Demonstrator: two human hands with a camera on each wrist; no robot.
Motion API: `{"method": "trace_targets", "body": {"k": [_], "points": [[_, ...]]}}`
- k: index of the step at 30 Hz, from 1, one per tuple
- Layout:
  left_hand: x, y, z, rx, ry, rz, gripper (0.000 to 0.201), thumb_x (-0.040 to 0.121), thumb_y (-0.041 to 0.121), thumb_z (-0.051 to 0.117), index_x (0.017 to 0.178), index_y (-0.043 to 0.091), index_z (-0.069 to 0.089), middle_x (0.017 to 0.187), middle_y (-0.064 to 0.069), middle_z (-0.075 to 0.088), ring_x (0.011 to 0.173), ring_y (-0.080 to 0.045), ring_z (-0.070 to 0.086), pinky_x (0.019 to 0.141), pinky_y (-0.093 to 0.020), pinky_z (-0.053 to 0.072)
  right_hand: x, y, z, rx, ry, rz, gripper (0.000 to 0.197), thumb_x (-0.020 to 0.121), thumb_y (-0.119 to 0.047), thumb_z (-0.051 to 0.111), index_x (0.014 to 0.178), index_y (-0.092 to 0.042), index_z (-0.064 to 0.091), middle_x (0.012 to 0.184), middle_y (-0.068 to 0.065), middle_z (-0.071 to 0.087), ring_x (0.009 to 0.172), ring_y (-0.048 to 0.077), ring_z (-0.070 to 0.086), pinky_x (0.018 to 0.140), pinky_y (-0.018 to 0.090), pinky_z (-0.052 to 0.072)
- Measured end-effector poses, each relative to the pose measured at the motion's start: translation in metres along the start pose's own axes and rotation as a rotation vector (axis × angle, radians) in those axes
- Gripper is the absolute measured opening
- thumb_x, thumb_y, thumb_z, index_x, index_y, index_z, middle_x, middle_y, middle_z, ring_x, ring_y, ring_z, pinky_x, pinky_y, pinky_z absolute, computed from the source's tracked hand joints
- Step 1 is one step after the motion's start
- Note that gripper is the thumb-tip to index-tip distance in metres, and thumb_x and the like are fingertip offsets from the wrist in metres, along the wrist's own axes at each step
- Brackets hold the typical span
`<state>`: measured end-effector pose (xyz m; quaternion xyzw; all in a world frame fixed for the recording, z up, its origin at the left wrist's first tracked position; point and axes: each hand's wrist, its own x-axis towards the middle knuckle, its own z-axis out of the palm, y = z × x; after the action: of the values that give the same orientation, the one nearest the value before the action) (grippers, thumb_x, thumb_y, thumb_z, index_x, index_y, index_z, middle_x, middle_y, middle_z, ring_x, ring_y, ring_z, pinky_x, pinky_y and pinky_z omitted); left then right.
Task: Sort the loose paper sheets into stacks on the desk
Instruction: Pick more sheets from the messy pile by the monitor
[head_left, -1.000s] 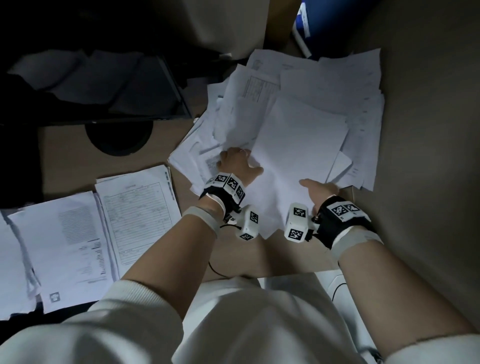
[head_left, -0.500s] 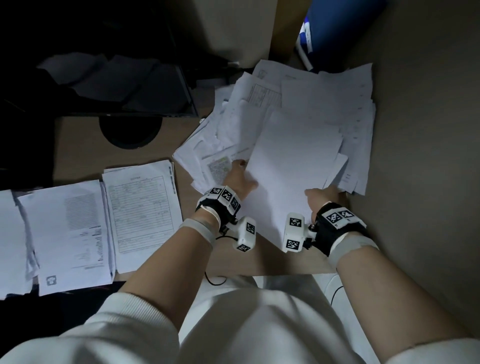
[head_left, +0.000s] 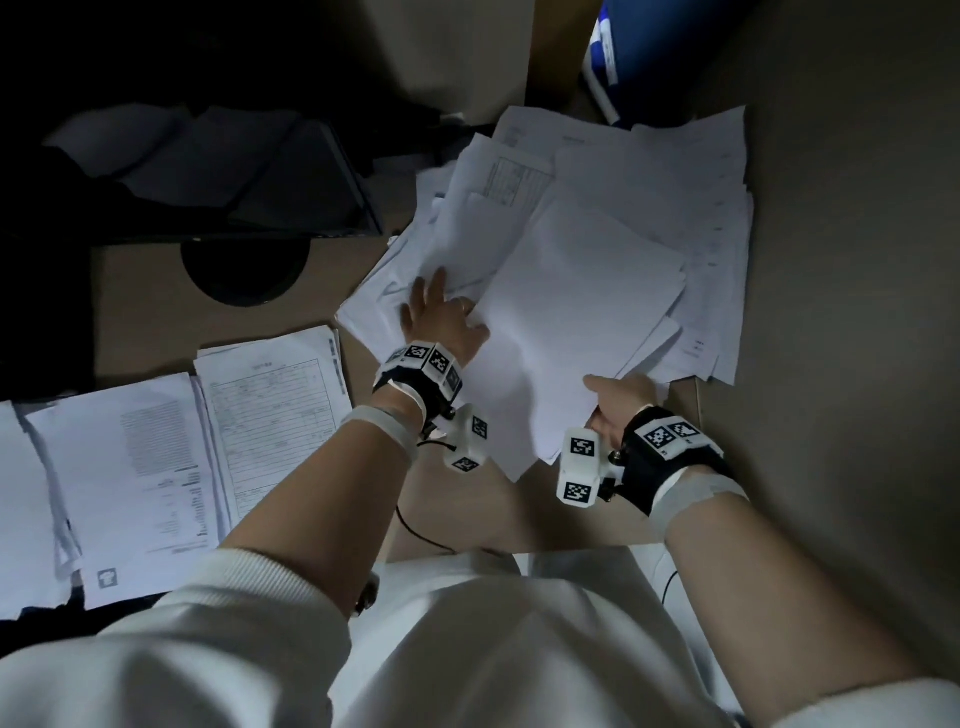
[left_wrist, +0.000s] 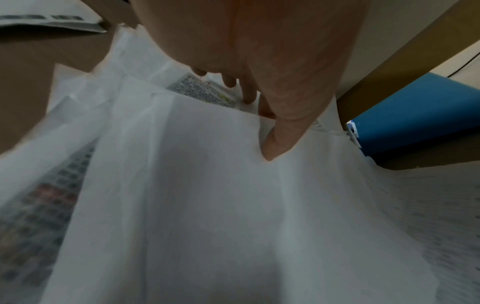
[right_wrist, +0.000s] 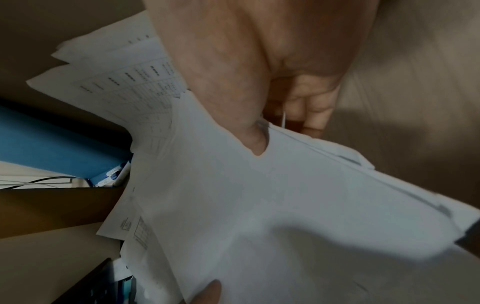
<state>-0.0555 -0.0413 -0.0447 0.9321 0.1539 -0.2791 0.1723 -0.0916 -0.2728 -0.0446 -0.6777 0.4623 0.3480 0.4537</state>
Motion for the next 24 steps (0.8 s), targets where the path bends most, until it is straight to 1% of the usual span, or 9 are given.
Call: {"method": "trace_targets", "body": {"k": [3, 6, 8, 12, 16, 19, 21, 23, 24], "points": [[0.009, 0.003, -0.006, 0.009, 0.0, 0.01, 0.043, 0.083, 0.045, 0.063, 0.123, 0.028, 0.065, 0.157, 0.004, 0.031, 0.147, -0.027, 0.019, 0.12, -0.052, 0.015, 0.01, -0.006, 0.002, -0.127, 0.122, -0.149, 0.021, 0.088, -0.01, 0.056, 0.106, 0.001, 0.057, 0.1, 0.016, 0.063, 0.09, 0.031, 0.063, 0.08, 0.042, 0.052], [0.01, 0.009, -0.013, 0.014, -0.026, 0.001, 0.032, 0.075, 0.049, 0.065, 0.097, 0.026, 0.069, 0.136, -0.001, 0.05, 0.129, -0.032, 0.039, 0.111, -0.049, 0.031, 0.016, -0.015, 0.0, -0.034, 0.223, -0.236, 0.027, 0.085, 0.001, 0.044, 0.107, -0.003, 0.06, 0.099, 0.012, 0.061, 0.087, 0.026, 0.058, 0.079, 0.038, 0.051], [0.006, 0.01, -0.015, -0.044, -0.009, -0.01, 0.04, 0.076, 0.051, 0.068, 0.103, 0.022, 0.069, 0.134, -0.005, 0.049, 0.125, -0.033, 0.042, 0.106, -0.045, 0.038, 0.019, -0.021, 0.0, 0.036, 0.232, -0.283, 0.031, 0.087, 0.008, 0.038, 0.1, -0.009, 0.06, 0.093, 0.008, 0.058, 0.081, 0.021, 0.052, 0.073, 0.031, 0.044], [-0.004, 0.001, -0.012, -0.163, -0.056, -0.061, 0.066, 0.079, 0.063, 0.068, 0.125, 0.016, 0.059, 0.144, -0.008, 0.04, 0.136, -0.033, 0.036, 0.109, -0.048, 0.035, 0.015, -0.032, 0.0, 0.087, 0.203, -0.392, 0.051, 0.086, 0.011, 0.033, 0.118, -0.013, 0.065, 0.111, 0.003, 0.068, 0.092, 0.021, 0.06, 0.085, 0.029, 0.049], [-0.015, -0.01, -0.012, -0.068, -0.274, -0.071, 0.059, 0.082, 0.072, 0.053, 0.113, 0.022, 0.058, 0.122, -0.006, 0.057, 0.118, -0.034, 0.048, 0.096, -0.046, 0.038, 0.007, -0.032, 0.002, 0.147, 0.257, -0.354, 0.058, 0.091, 0.009, 0.037, 0.141, -0.019, 0.047, 0.137, 0.006, 0.058, 0.122, 0.026, 0.058, 0.104, 0.038, 0.047], [-0.029, -0.014, 0.0, -0.257, -0.331, -0.104, 0.047, 0.07, 0.063, 0.059, 0.093, 0.021, 0.059, 0.099, -0.001, 0.062, 0.101, -0.029, 0.058, 0.086, -0.035, 0.046, 0.008, -0.02, 0.0, 0.118, 0.316, -0.305, 0.056, 0.093, 0.006, 0.038, 0.144, -0.016, 0.042, 0.145, 0.008, 0.049, 0.129, 0.029, 0.051, 0.103, 0.035, 0.043], [-0.037, -0.012, 0.01, -0.437, -0.316, -0.154, 0.038, 0.074, 0.05, 0.069, 0.091, 0.017, 0.058, 0.092, -0.001, 0.065, 0.093, -0.027, 0.063, 0.082, -0.032, 0.05, 0.007, -0.011, -0.003, 0.117, 0.297, -0.292, 0.056, 0.093, 0.005, 0.039, 0.144, -0.018, 0.043, 0.142, 0.007, 0.051, 0.124, 0.029, 0.054, 0.103, 0.036, 0.044], [-0.045, -0.01, 0.019, -0.528, -0.288, -0.19, 0.03, 0.08, 0.036, 0.075, 0.095, 0.018, 0.058, 0.094, -0.002, 0.066, 0.095, -0.027, 0.066, 0.088, -0.035, 0.053, 0.009, -0.001, -0.01, 0.032, 0.301, -0.27, 0.054, 0.089, -0.002, 0.041, 0.137, -0.025, 0.052, 0.126, -0.001, 0.058, 0.11, 0.025, 0.059, 0.099, 0.037, 0.048], [-0.049, -0.008, 0.022, -0.566, -0.27, -0.2, 0.027, 0.082, 0.032, 0.075, 0.097, 0.018, 0.057, 0.095, -0.003, 0.066, 0.097, -0.028, 0.066, 0.091, -0.037, 0.054, 0.011, 0.004, -0.014, -0.032, 0.316, -0.272, 0.052, 0.084, -0.006, 0.042, 0.125, -0.033, 0.059, 0.112, -0.006, 0.06, 0.101, 0.023, 0.061, 0.094, 0.037, 0.051]]}}
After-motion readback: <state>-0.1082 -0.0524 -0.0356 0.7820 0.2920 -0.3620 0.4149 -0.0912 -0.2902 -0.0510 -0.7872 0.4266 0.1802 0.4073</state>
